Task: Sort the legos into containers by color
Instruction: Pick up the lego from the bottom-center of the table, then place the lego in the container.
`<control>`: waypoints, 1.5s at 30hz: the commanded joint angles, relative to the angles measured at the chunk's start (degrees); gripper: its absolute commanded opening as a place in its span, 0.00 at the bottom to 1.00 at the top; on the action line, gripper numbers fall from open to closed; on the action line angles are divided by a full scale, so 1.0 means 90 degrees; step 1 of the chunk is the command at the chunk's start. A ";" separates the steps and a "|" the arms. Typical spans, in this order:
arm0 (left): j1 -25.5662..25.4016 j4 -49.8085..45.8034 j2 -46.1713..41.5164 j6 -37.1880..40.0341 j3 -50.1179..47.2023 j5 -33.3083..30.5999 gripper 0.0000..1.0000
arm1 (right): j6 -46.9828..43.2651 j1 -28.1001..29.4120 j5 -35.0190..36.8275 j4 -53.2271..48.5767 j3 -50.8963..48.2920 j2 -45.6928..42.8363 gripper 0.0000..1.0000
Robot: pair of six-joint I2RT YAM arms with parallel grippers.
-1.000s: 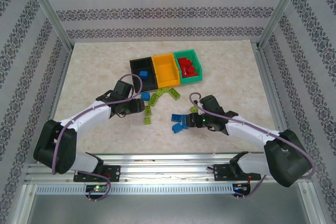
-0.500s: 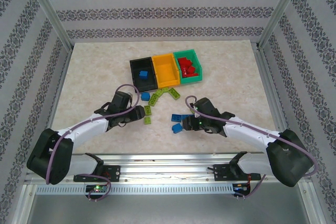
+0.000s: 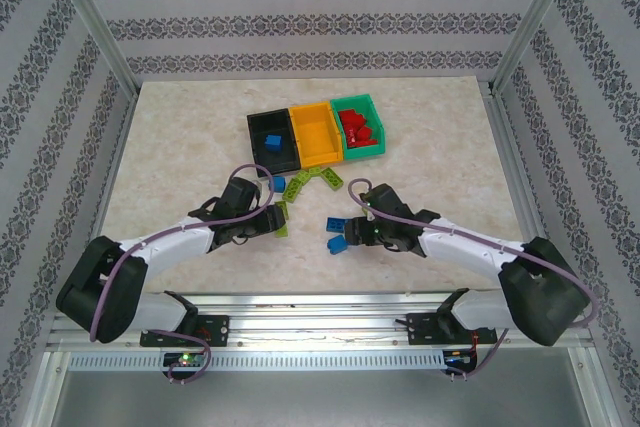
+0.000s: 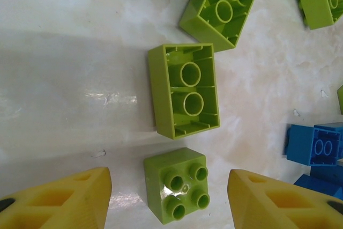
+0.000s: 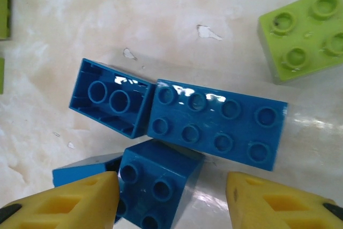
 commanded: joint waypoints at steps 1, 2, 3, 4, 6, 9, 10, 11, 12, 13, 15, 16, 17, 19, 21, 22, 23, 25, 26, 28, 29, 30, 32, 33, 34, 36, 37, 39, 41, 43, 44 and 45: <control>-0.0108 0.0190 0.0103 -0.0070 0.0069 0.0080 0.59 | 0.0111 0.0164 0.0042 0.0046 0.0219 0.0291 0.54; -0.0122 0.0180 0.0116 -0.0047 0.0085 0.0074 0.59 | 0.0107 0.0187 0.0061 0.0028 0.0255 0.0379 0.54; -0.0116 0.0164 0.0141 -0.0027 0.0097 0.0078 0.59 | 0.0101 0.0218 0.0089 0.0013 0.0287 0.0454 0.53; -0.0124 0.0127 0.0154 -0.0011 0.0127 0.0073 0.59 | 0.0111 0.0225 0.0149 -0.0002 0.0299 0.0517 0.52; -0.0144 0.0054 0.0174 0.0010 0.0179 0.0081 0.59 | 0.0146 0.0253 0.0202 0.0037 0.0271 0.0556 0.49; -0.0170 0.0049 0.0154 0.0016 0.0189 0.0036 0.59 | 0.0153 0.0259 0.0175 0.0045 0.0251 0.0565 0.43; -0.0174 0.0068 0.0154 0.0009 0.0175 0.0024 0.59 | 0.0155 0.0263 0.0154 0.0040 0.0241 0.0558 0.40; -0.0174 0.0070 0.0168 0.0014 0.0171 0.0011 0.59 | 0.0154 0.0263 0.0151 0.0041 0.0231 0.0525 0.36; -0.0176 0.0067 0.0166 0.0008 0.0180 0.0013 0.59 | 0.0152 0.0263 0.0158 0.0019 0.0231 0.0480 0.34; -0.0174 0.0046 0.0173 0.0008 0.0190 0.0016 0.59 | 0.0159 0.0263 0.0168 0.0000 0.0238 0.0409 0.32; -0.0183 0.0050 0.0143 0.0006 0.0194 0.0002 0.59 | 0.0160 0.0267 0.0205 -0.0070 0.0286 0.0211 0.32; -0.0184 0.0038 0.0122 0.0009 0.0196 -0.0014 0.59 | 0.0162 0.0259 0.0223 -0.0100 0.0322 0.0068 0.32; -0.0186 0.0041 0.0115 0.0016 0.0178 -0.0038 0.59 | 0.0152 0.0255 0.0231 -0.0090 0.0350 -0.0027 0.32; -0.0183 0.0041 0.0115 0.0052 0.0184 -0.0081 0.59 | 0.0123 0.0207 0.0220 0.0033 0.0492 -0.0194 0.32; -0.0185 0.0030 0.0129 0.0061 0.0167 -0.0129 0.59 | 0.0046 0.0120 0.0108 0.0168 0.0735 -0.0098 0.33; -0.0183 0.0064 0.0120 0.0016 0.0131 -0.0142 0.59 | -0.0028 0.0034 -0.0063 0.0164 0.0977 0.0078 0.33; -0.0183 0.0134 0.0110 -0.0029 0.0084 -0.0120 0.59 | -0.0091 -0.0047 -0.0238 0.0171 0.1244 0.0274 0.33; -0.0186 0.0280 0.0103 -0.0121 0.0000 0.0001 0.59 | -0.0223 -0.0156 -0.0610 0.0183 0.1934 0.0801 0.33; -0.0186 0.0282 0.0094 -0.0128 0.0000 0.0049 0.59 | -0.0259 -0.0158 -0.0721 0.0235 0.2237 0.1034 0.33; -0.0184 0.0091 0.0029 -0.0081 0.0028 0.0103 0.59 | -0.0300 -0.0159 -0.0973 0.0386 0.2975 0.1669 0.34; -0.0188 -0.0054 -0.0026 -0.0069 0.0050 0.0079 0.59 | -0.0313 -0.0147 -0.1088 0.0425 0.3330 0.1975 0.34; -0.0186 -0.0203 -0.0147 -0.0051 0.0057 0.0046 0.59 | -0.0326 -0.0155 -0.1238 0.0436 0.3778 0.2351 0.34; -0.0183 -0.0385 -0.0376 -0.0083 -0.0017 0.0008 0.59 | -0.0368 -0.0157 -0.1384 0.0368 0.4642 0.3049 0.35; -0.0184 -0.0444 -0.0480 -0.0103 -0.0072 0.0021 0.59 | -0.0353 -0.0182 -0.1441 0.0390 0.5021 0.3393 0.35; -0.0188 -0.0557 -0.0562 -0.0126 -0.0107 0.0051 0.59 | -0.0321 -0.0222 -0.1550 0.0433 0.5513 0.3720 0.36; -0.0186 -0.0715 -0.0691 -0.0210 -0.0212 0.0108 0.59 | -0.0206 -0.0310 -0.1721 0.0466 0.6356 0.4332 0.37; -0.0184 -0.0748 -0.0770 -0.0274 -0.0287 0.0139 0.59 | -0.0184 -0.0355 -0.1773 0.0386 0.6847 0.4677 0.40; -0.0194 -0.0780 -0.0991 -0.0405 -0.0467 0.0134 0.59 | -0.0146 -0.0433 -0.1795 0.0164 0.7668 0.5228 0.45; -0.0193 -0.0838 -0.1272 -0.0516 -0.0626 0.0085 0.59 | -0.0054 -0.0505 -0.1858 0.0004 0.8215 0.5573 0.51; -0.0194 -0.1003 -0.1517 -0.0558 -0.0712 0.0029 0.60 | 0.0091 -0.0575 -0.1996 0.0128 0.8181 0.5556 0.52; -0.0193 -0.1075 -0.1590 -0.0561 -0.0736 0.0001 0.60 | 0.0131 -0.0588 -0.1986 0.0255 0.7975 0.5434 0.53; -0.0196 -0.1179 -0.1645 -0.0547 -0.0732 -0.0033 0.60 | 0.0132 -0.0598 -0.1930 0.0363 0.7701 0.5268 0.53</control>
